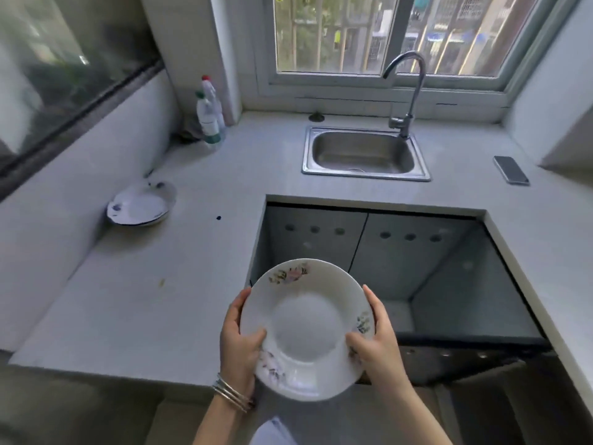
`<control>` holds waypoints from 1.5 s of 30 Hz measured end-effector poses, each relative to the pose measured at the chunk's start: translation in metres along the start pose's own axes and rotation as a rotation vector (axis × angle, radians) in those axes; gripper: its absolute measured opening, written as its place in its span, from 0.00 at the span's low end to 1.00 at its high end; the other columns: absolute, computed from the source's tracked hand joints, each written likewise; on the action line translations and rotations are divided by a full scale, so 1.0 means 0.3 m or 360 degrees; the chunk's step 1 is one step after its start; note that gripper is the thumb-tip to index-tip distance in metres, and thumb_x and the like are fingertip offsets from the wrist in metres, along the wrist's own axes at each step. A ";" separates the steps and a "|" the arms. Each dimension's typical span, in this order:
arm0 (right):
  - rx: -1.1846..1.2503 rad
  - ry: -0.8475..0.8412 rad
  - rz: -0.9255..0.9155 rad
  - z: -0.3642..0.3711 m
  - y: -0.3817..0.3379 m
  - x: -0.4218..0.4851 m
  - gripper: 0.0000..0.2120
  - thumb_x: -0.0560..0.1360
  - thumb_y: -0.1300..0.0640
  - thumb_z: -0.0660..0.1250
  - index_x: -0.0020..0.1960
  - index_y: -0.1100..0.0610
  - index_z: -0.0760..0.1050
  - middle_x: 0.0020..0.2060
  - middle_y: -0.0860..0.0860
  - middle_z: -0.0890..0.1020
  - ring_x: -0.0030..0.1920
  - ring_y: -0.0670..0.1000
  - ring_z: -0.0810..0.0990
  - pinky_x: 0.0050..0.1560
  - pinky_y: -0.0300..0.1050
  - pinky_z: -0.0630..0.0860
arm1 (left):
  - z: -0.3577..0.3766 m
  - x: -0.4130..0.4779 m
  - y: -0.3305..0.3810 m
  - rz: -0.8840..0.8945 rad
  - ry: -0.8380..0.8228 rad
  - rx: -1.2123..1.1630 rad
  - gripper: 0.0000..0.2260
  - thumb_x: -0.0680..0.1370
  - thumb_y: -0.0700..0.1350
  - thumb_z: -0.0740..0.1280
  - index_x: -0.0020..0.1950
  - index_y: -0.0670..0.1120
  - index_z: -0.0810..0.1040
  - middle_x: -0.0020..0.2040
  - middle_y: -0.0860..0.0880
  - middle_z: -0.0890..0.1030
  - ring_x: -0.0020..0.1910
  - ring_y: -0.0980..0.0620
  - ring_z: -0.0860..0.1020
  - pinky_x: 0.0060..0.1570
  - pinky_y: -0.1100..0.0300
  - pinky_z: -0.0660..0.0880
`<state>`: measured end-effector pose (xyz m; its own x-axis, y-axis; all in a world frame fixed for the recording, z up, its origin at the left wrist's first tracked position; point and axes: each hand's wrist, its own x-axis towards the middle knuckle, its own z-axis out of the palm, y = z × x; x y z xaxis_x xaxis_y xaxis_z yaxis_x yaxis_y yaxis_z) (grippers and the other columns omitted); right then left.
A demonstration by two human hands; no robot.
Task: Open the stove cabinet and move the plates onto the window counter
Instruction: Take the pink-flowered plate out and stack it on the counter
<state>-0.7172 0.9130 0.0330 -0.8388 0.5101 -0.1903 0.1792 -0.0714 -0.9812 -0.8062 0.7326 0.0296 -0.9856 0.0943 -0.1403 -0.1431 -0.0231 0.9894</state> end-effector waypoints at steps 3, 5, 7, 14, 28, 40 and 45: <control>-0.0073 -0.0070 -0.0007 0.135 -0.044 0.104 0.38 0.58 0.64 0.62 0.66 0.42 0.62 0.60 0.40 0.73 0.56 0.40 0.75 0.51 0.38 0.77 | -0.085 0.124 0.019 0.0026 0.0098 0.0026 0.31 0.68 0.23 0.61 0.62 0.53 0.71 0.58 0.53 0.75 0.58 0.46 0.75 0.52 0.49 0.78; -0.0093 -0.0141 -0.0009 0.221 -0.067 0.165 0.38 0.59 0.64 0.62 0.67 0.43 0.62 0.60 0.41 0.73 0.57 0.43 0.75 0.55 0.44 0.77 | -0.145 0.198 0.036 0.0025 0.0143 0.0020 0.31 0.68 0.23 0.61 0.63 0.52 0.71 0.60 0.51 0.74 0.58 0.46 0.75 0.51 0.48 0.78; -0.0134 -0.0227 -0.0018 0.303 -0.084 0.224 0.39 0.60 0.64 0.62 0.68 0.43 0.61 0.61 0.42 0.72 0.59 0.47 0.75 0.60 0.51 0.75 | -0.202 0.261 0.048 0.0049 0.0198 0.0032 0.31 0.69 0.23 0.61 0.64 0.51 0.70 0.62 0.50 0.73 0.59 0.46 0.74 0.52 0.47 0.78; -0.0450 -0.0519 -0.0149 0.548 -0.113 0.431 0.39 0.68 0.74 0.61 0.74 0.51 0.56 0.67 0.44 0.66 0.65 0.44 0.67 0.64 0.42 0.66 | -0.338 0.419 0.056 0.0144 0.0480 0.0134 0.30 0.69 0.24 0.61 0.65 0.50 0.71 0.61 0.56 0.74 0.63 0.53 0.71 0.62 0.58 0.70; -0.0900 -0.1143 -0.0280 1.043 -0.146 1.093 0.39 0.69 0.65 0.70 0.74 0.56 0.55 0.69 0.51 0.65 0.66 0.49 0.65 0.57 0.38 0.65 | -0.481 0.988 0.016 0.0027 0.1100 0.0378 0.31 0.67 0.25 0.63 0.68 0.43 0.68 0.65 0.46 0.72 0.66 0.46 0.69 0.66 0.49 0.66; -0.0976 -0.1356 -0.0427 1.494 -0.102 1.480 0.39 0.67 0.63 0.71 0.74 0.59 0.56 0.69 0.54 0.67 0.69 0.54 0.65 0.59 0.39 0.63 | -0.646 1.416 -0.045 -0.0014 0.1514 0.0365 0.28 0.69 0.26 0.64 0.68 0.41 0.69 0.65 0.47 0.72 0.64 0.50 0.70 0.64 0.57 0.66; -0.1009 -0.1381 -0.0410 1.609 -0.052 1.563 0.39 0.68 0.66 0.69 0.74 0.58 0.55 0.70 0.54 0.66 0.69 0.54 0.66 0.56 0.41 0.65 | -0.710 1.517 -0.081 -0.0047 0.1542 0.0383 0.29 0.68 0.26 0.64 0.68 0.41 0.68 0.64 0.48 0.72 0.62 0.54 0.69 0.59 0.65 0.63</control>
<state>-1.3614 0.7396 -0.0562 -0.9201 -0.3459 -0.1838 -0.0297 0.5296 -0.8478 -1.2705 0.5641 -0.0660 -0.6454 -0.7633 -0.0277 -0.2520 0.1785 0.9511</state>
